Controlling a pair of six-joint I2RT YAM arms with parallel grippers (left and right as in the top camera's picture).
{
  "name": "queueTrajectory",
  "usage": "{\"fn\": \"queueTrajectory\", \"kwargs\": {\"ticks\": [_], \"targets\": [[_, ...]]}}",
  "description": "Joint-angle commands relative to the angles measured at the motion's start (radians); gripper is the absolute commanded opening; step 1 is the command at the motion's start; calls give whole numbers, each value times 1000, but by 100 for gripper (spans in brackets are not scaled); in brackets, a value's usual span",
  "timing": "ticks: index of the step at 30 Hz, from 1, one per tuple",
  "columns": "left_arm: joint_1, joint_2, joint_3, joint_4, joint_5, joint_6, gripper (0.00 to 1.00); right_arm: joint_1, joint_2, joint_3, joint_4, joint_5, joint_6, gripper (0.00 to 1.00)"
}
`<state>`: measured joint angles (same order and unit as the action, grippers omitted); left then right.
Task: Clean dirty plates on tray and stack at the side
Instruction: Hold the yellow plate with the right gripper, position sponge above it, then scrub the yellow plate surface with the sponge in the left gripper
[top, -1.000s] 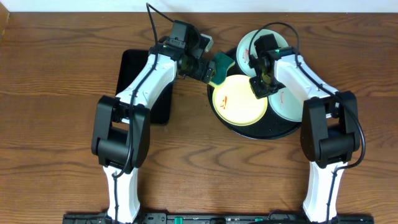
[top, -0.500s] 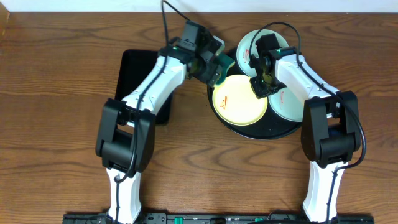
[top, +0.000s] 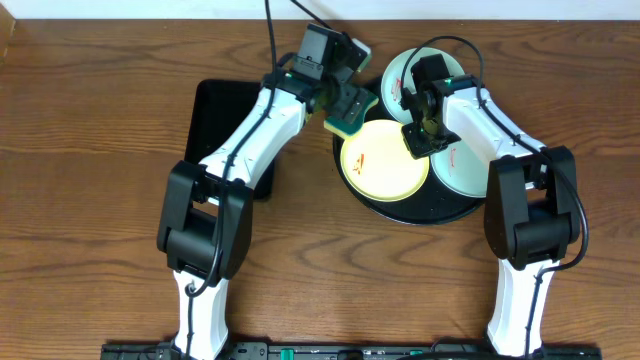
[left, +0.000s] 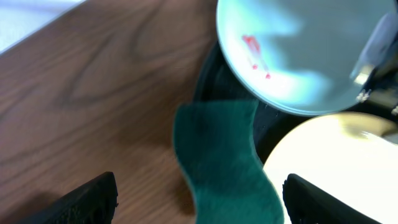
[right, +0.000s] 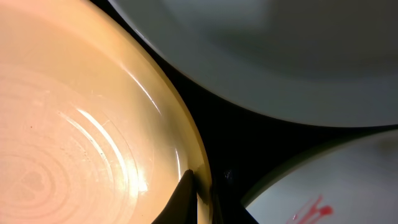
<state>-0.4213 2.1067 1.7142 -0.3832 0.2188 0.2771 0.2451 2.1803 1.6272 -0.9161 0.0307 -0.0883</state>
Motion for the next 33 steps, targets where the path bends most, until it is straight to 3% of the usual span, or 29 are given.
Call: {"fn": "queueTrajectory", "kwargs": {"ticks": [1, 13, 18, 24, 33], "targets": [[-10, 43, -3, 40, 5, -54, 86, 18, 12, -8, -12, -66, -13, 6], [-12, 143, -3, 53, 6, -73, 86, 19, 12, -8, -19, -66, -14, 5], [-12, 143, -3, 46, 5, -73, 75, 19, 13, -8, -19, -66, -14, 5], [-15, 144, -3, -3, 10, -73, 79, 19, 13, -8, -19, -66, -14, 5], [-21, 148, -3, -55, 9, -73, 78, 19, 12, -8, -19, -66, -14, 4]]}}
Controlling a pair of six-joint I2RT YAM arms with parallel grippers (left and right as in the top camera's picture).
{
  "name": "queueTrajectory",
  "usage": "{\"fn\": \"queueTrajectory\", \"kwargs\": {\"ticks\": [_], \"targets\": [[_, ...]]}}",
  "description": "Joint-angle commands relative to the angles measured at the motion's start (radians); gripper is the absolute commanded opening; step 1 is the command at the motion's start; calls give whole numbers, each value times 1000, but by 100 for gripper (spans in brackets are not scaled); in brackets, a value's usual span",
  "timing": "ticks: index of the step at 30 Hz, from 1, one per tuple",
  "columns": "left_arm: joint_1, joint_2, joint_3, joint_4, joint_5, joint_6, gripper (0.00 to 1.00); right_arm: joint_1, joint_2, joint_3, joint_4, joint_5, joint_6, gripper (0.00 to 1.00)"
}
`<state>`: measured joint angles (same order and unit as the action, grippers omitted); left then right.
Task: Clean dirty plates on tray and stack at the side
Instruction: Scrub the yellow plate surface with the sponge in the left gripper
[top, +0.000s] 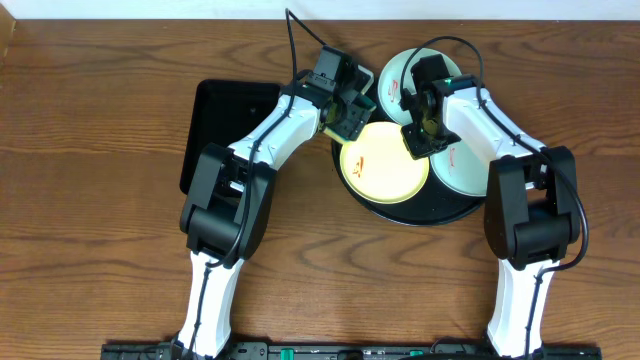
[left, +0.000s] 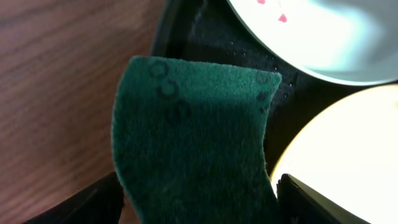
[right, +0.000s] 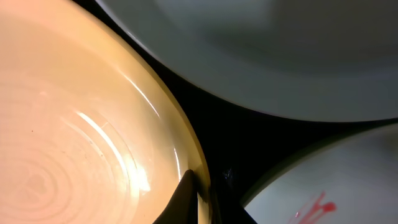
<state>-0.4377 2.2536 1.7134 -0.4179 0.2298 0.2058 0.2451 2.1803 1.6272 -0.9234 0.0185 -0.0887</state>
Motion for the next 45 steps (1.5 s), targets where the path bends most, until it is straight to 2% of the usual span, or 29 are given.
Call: {"fn": "queueTrajectory", "kwargs": {"ticks": [1, 3, 4, 6, 8, 12, 16, 20, 22, 26, 31, 35, 40, 42, 43, 45], "targets": [[-4, 2, -2, -23, -2, -2, 75, 19, 12, -8, -11, -53, -13, 4], [-4, 2, -2, -22, -10, -1, 66, 19, 12, -8, -11, -53, -13, 4], [-4, 2, -1, -19, -18, -1, 54, 19, 12, -8, -11, -53, -13, 4], [-4, -1, 6, -19, -47, -2, 39, 19, 12, -8, -11, -53, -13, 4], [-4, -7, 12, -19, -75, -2, 33, 19, 12, -8, -11, -53, -13, 3], [-4, -45, 15, -20, -85, -13, 15, 19, 12, -8, -6, -53, 1, 1], [-2, -102, 15, -20, -85, -99, 14, 19, 12, -8, -2, -53, 23, 1], [-1, -166, 15, -64, -79, -258, 14, 19, 13, -8, -4, -54, 58, 1], [-2, -187, 15, -105, -16, -328, 14, 21, 12, -8, -4, -54, 79, 1], [-7, -189, 11, -186, 202, -426, 14, 24, 12, -8, -2, -54, 129, 3], [-33, -187, -19, -274, 223, -521, 14, 24, 12, -8, -3, -54, 231, 2], [-57, -180, -62, -266, 213, -563, 14, 24, 12, -8, -3, -71, 305, 2], [-88, -151, -113, -196, 127, -624, 14, 24, 12, -8, 3, -141, 306, 2], [-100, -144, -139, -131, 120, -631, 17, 25, 12, -8, 3, -142, 305, 2], [-104, -142, -150, -103, 117, -631, 22, 25, 12, -8, 3, -142, 305, 1], [-109, -137, -164, -66, 116, -631, 23, 25, 12, -8, 2, -142, 305, 2]]}}
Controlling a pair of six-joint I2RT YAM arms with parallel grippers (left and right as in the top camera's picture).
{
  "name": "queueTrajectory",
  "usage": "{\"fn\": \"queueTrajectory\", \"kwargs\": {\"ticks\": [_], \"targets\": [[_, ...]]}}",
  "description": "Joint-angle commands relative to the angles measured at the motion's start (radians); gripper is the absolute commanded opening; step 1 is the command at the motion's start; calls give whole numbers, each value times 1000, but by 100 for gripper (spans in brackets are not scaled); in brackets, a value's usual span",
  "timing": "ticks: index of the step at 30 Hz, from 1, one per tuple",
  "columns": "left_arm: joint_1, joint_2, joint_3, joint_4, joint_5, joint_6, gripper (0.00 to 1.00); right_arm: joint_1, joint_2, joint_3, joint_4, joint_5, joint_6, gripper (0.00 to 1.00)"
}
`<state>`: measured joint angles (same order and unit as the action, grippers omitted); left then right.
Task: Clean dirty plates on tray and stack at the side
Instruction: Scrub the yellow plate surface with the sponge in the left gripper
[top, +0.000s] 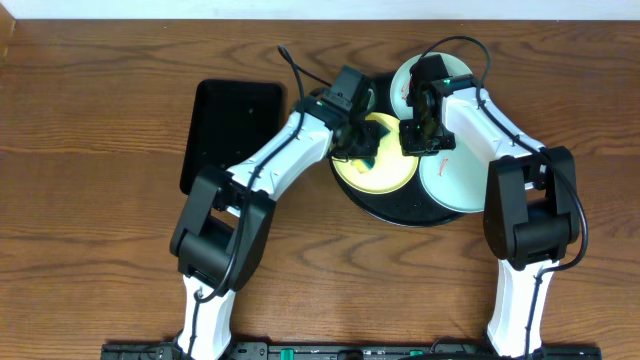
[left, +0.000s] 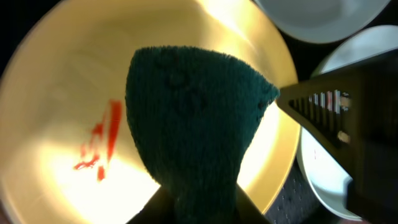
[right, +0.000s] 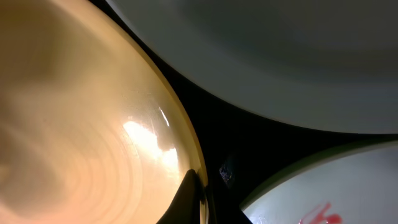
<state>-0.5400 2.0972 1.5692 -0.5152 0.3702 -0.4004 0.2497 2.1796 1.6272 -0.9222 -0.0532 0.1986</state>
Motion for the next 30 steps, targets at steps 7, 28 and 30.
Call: {"fn": "queueTrajectory", "kwargs": {"ticks": [7, 28, 30], "targets": [[-6, 41, -23, 42, -140, -24, 45, 21, 13, -8, -2, -70, 9, 1], [-44, 44, -22, -11, -181, 179, 68, 21, 13, -8, -2, -68, -13, 2], [-52, 44, -22, -8, -181, 179, 68, 21, 13, -8, -5, -68, -14, 2]]}}
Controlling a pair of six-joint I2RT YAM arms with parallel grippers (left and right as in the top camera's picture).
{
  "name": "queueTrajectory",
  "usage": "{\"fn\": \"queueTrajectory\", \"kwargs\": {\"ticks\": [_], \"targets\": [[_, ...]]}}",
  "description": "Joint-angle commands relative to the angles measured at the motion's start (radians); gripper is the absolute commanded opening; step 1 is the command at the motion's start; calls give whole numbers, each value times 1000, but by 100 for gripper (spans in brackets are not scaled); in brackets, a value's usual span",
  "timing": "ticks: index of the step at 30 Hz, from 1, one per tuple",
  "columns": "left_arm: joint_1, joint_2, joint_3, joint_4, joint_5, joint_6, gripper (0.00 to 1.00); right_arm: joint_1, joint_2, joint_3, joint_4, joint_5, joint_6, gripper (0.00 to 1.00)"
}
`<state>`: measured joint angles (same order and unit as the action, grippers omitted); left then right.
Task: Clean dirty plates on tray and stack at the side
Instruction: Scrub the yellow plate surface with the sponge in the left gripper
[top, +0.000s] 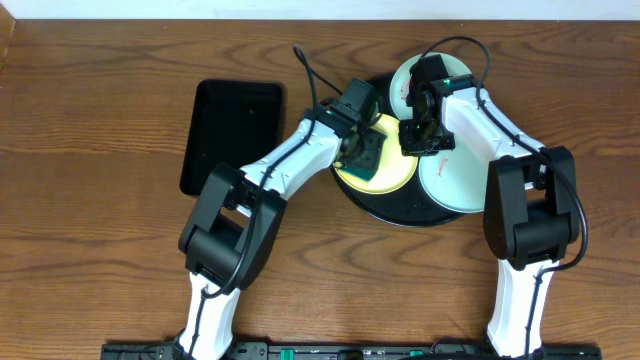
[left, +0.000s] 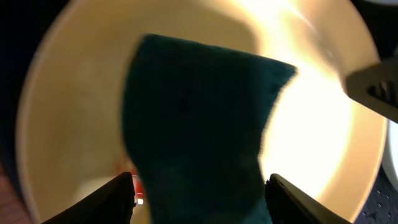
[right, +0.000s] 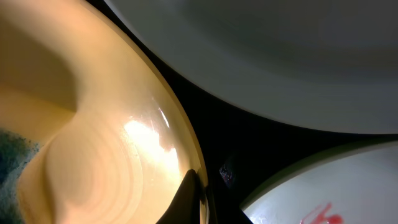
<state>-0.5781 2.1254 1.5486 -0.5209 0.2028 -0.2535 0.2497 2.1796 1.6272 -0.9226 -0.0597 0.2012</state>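
The yellow plate (top: 383, 172) lies on the round black tray (top: 400, 208). My left gripper (top: 362, 152) is shut on the dark green sponge (left: 199, 118), which lies flat on the plate's face. A bit of red stain (left: 138, 188) shows at the sponge's left edge. My right gripper (top: 415, 138) is shut on the yellow plate's right rim (right: 186, 149), with one finger (right: 189, 198) on the inner side. A white plate with red marks (right: 317, 208) lies to the right, and a pale plate (top: 432, 72) behind.
A rectangular black tray (top: 232, 135) lies on the wooden table (top: 90, 220) to the left of the arms. The two pale plates crowd the round tray's back and right. Cables run from both wrists toward the back edge.
The sponge has come down flat onto the yellow plate and now covers most of the red stain. It now shows at the left edge of the right wrist view. The right gripper still holds the rim.
The left gripper held the sponge over the table left of the round tray, then at the tray's edge. A second ago it was over the yellow plate beside the red stain, and now it lies on it. The right gripper held the plate's rim throughout.
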Motion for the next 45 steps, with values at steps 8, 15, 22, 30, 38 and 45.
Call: {"fn": "queueTrajectory", "kwargs": {"ticks": [8, 15, 22, 30, 38, 45], "targets": [[-18, 16, -1, -13, -77, 38, 64, 21, 13, -8, -6, -61, -23, 2], [-26, 21, -1, -12, -78, 43, 58, 21, 13, -8, -6, -61, -23, 2], [-39, 63, -2, 19, -77, 12, 21, 21, 13, -8, -10, -61, -23, 2], [-39, 63, -2, 65, -78, -39, 8, 20, 13, -8, -12, -61, -23, 2], [-37, 109, -13, 58, -225, -66, 8, 21, 13, -8, -16, -61, -23, 2], [-18, 149, -39, 26, -561, -58, 8, 20, 13, -8, -32, -38, -28, 1]]}}
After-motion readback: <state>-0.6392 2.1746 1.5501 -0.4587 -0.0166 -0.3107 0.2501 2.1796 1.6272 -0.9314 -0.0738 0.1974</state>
